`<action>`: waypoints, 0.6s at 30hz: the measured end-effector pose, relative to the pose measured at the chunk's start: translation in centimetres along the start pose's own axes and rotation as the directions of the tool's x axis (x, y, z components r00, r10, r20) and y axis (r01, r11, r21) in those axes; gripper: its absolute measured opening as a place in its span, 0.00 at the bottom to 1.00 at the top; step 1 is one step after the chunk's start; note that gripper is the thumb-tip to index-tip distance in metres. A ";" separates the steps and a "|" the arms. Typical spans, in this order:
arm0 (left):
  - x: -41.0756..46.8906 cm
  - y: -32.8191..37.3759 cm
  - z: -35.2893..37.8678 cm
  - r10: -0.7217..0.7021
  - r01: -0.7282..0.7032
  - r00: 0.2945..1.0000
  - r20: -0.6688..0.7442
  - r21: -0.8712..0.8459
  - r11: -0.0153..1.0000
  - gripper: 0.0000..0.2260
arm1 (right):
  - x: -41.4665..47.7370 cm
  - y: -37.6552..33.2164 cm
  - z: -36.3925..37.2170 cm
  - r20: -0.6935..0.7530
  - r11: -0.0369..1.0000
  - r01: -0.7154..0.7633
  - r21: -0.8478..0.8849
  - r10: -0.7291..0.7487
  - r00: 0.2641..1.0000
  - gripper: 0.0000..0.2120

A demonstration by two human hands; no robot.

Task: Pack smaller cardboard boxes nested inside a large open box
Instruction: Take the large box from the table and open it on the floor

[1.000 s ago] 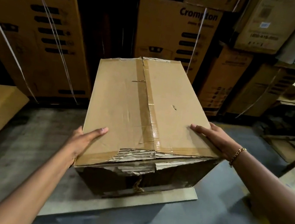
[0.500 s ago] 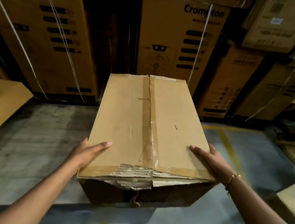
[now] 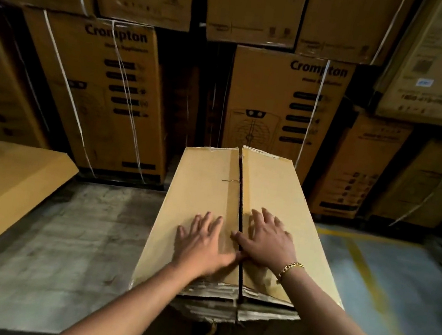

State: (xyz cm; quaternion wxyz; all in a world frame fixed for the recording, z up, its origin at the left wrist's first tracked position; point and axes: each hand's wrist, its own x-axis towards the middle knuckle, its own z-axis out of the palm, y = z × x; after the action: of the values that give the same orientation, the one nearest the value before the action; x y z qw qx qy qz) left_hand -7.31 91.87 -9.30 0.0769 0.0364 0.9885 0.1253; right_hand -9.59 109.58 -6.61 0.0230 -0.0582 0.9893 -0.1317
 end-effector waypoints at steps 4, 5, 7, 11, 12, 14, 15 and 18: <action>0.8 0.5 0.3 -0.051 0.047 0.988 0.145 0.035 0.998 0.51 | 0.5 -0.3 0.7 0.032 0.999 -0.019 -0.040 0.020 0.999 0.38; 0.8 0.5 0.4 -0.051 0.044 0.984 0.168 0.044 0.998 0.50 | 0.4 -0.4 1.0 0.033 0.999 -0.008 -0.051 0.010 0.999 0.36; 0.5 0.6 0.6 -0.049 0.041 0.983 0.176 0.048 0.998 0.49 | 0.1 -0.5 1.5 0.033 0.998 0.005 -0.069 -0.003 0.999 0.34; 0.2 1.4 -1.6 -0.027 0.038 0.991 0.129 -0.081 0.996 0.47 | 0.3 -0.7 1.1 0.015 1.000 -0.024 -0.016 0.024 1.000 0.36; 0.1 1.8 -2.9 -0.007 0.021 0.993 0.116 -0.124 0.992 0.47 | 0.4 -0.7 0.5 0.011 0.999 -0.036 0.024 0.036 0.999 0.37; -0.4 2.0 -5.9 0.041 -0.030 0.997 0.062 -0.177 0.984 0.44 | 0.8 -0.7 -0.8 0.011 0.987 -0.054 0.152 0.053 0.999 0.38; -0.7 1.8 -7.5 0.058 -0.053 0.998 0.022 -0.194 0.980 0.43 | 1.0 -0.7 -1.4 0.013 0.975 -0.055 0.216 0.054 0.998 0.38; -2.1 -0.4 -12.7 0.072 -0.098 0.992 -0.100 -0.279 0.955 0.37 | 0.8 -1.1 -1.9 0.031 0.985 0.008 0.172 -0.013 0.999 0.39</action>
State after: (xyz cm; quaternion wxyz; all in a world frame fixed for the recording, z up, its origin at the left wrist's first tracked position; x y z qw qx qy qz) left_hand -7.32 88.18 3.09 0.0317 0.0619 0.9603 0.2702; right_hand -10.39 108.97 -4.48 0.0429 -0.0634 0.9735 -0.2157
